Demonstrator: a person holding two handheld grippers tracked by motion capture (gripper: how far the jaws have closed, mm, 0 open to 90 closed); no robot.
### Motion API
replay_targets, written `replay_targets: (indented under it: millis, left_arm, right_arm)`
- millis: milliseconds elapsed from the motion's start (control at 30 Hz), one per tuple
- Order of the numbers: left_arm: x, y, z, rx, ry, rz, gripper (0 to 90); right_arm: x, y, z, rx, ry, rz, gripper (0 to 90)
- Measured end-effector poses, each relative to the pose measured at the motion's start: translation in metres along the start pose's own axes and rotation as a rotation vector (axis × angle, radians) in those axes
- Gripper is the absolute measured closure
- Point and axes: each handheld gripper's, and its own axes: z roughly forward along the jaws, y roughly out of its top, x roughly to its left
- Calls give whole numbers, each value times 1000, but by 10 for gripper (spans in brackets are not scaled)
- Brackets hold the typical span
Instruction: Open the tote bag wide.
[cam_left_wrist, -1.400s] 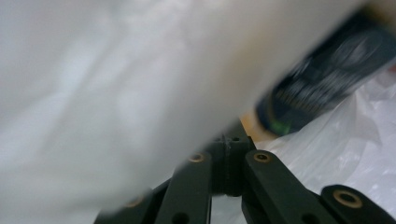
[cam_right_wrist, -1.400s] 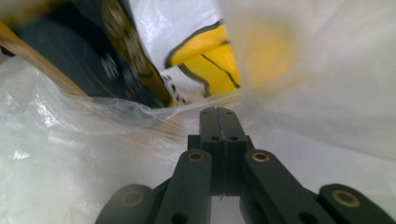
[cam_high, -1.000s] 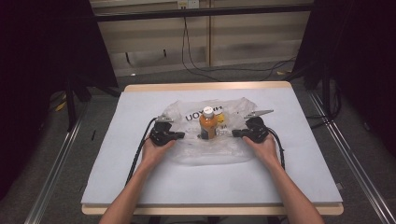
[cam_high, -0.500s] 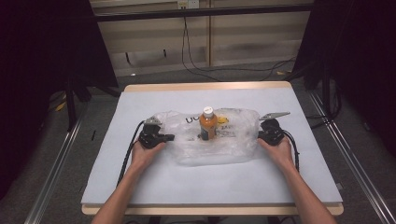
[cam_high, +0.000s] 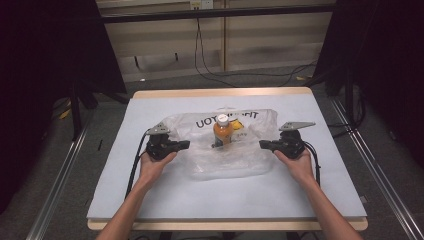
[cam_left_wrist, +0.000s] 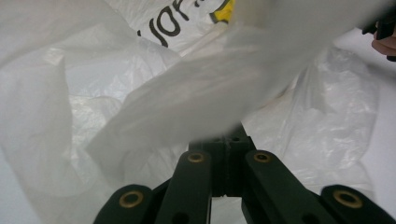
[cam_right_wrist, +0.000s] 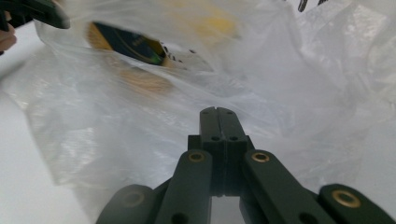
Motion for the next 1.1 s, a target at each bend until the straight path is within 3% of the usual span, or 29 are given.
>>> replay_targets:
  millis: [133,233,400,433,467,633,733,800,967,1033,1100]
  left_arm:
    - [-6,5,-12,-53,-12,15,900]
    - [-9,9,-14,-71,-7,-5,900]
    - [-5,13,2,-83,-30,-15,900]
    - [-8,13,5,-81,-37,-51,900]
    - [-8,14,9,-85,-38,-37,900]
    - [-15,20,24,-73,-43,-50,900]
    - [-22,22,27,-66,-60,-44,900]
    - [-31,27,25,-63,-79,-17,900]
    - [-36,36,22,-88,-90,-8,900]
    - [-42,42,17,-103,-113,-10,900]
    - [-56,54,7,-111,-116,47,900]
  right_arm:
    - [5,4,-16,-49,5,-6,900]
    - [7,9,-24,-82,8,-9,900]
    - [7,15,-19,-98,18,-4,900]
    - [7,15,-16,-95,22,-7,900]
    - [8,15,-13,-90,28,-13,900]
    - [14,13,-5,-55,42,-27,900]
    - [18,14,-13,-69,48,-27,900]
    - [20,18,-20,-90,50,-42,900]
    - [25,43,-32,-121,40,-65,900]
    - [25,57,-34,-139,43,-77,900]
    - [26,71,-34,-156,40,-89,900]
